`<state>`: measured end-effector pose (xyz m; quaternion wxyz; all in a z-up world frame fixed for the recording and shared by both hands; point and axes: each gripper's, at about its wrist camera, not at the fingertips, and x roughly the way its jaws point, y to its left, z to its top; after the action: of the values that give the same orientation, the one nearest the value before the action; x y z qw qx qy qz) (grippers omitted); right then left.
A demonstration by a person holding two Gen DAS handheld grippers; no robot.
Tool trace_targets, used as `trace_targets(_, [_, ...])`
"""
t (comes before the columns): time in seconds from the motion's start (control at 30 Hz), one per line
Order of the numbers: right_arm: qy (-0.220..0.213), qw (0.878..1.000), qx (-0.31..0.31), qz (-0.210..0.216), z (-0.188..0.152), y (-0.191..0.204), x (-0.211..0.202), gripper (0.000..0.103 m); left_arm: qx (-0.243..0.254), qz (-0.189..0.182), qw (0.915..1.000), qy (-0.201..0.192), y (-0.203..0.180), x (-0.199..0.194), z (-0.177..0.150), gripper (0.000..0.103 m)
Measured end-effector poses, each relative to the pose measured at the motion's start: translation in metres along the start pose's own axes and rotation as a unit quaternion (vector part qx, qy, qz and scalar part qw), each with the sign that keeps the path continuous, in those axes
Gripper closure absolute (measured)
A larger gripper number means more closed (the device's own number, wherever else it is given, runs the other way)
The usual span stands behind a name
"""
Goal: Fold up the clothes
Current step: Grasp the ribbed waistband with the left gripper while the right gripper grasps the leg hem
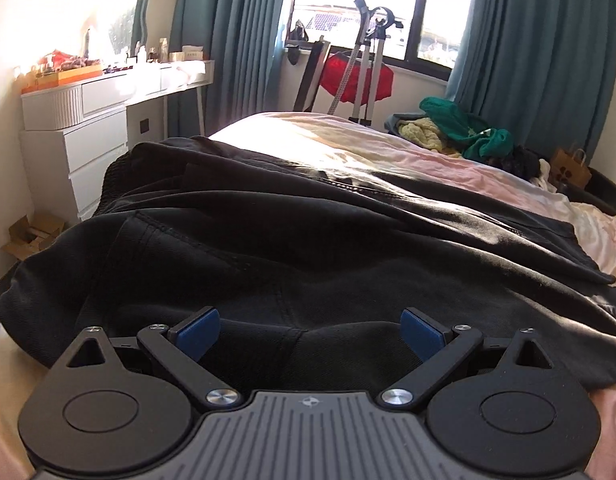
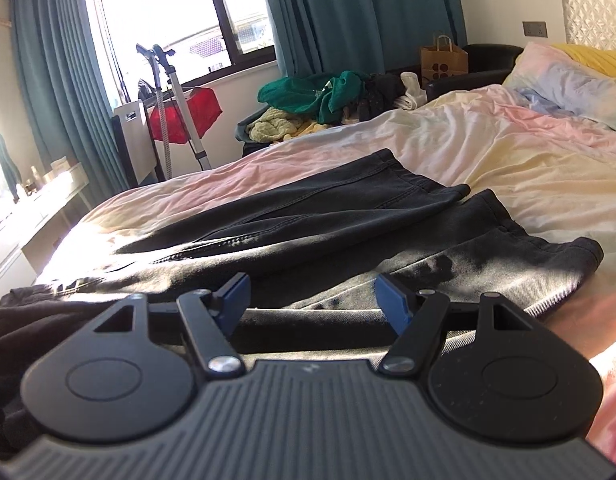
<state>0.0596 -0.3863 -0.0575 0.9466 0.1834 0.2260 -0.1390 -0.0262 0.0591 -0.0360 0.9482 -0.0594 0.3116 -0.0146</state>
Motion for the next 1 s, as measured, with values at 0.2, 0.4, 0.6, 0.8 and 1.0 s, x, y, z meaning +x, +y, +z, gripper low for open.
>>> trace_targets(0.2, [0.026,0.999,0.032,-0.020,0.000,-0.015,0.009,0.031,-0.088,0.012,0.9950,0.046,0.069,-0.024,0.035,0.005])
trace_targets(0.4, [0.044,0.994,0.095,-0.023,-0.001,-0.035,0.012,0.031,-0.254,0.017,0.9563,0.144,0.155,-0.015,0.034,0.005])
trace_targets(0.6, [0.027,0.987,0.151,-0.047,0.000,-0.056,0.001,0.031,-0.372,0.003,0.9184,0.135,0.201,-0.012,0.012,0.010])
trace_targets(0.8, [0.011,0.965,0.250,-0.081,-0.006,-0.099,-0.011,0.031,-0.433,-0.006,0.8937,0.118,0.218,-0.012,-0.002,0.010])
trace_targets(1.0, [-0.019,0.931,0.332,-0.150,-0.014,-0.141,-0.019,0.030,-0.491,-0.004,0.8635,0.115,0.229,-0.015,-0.016,0.011])
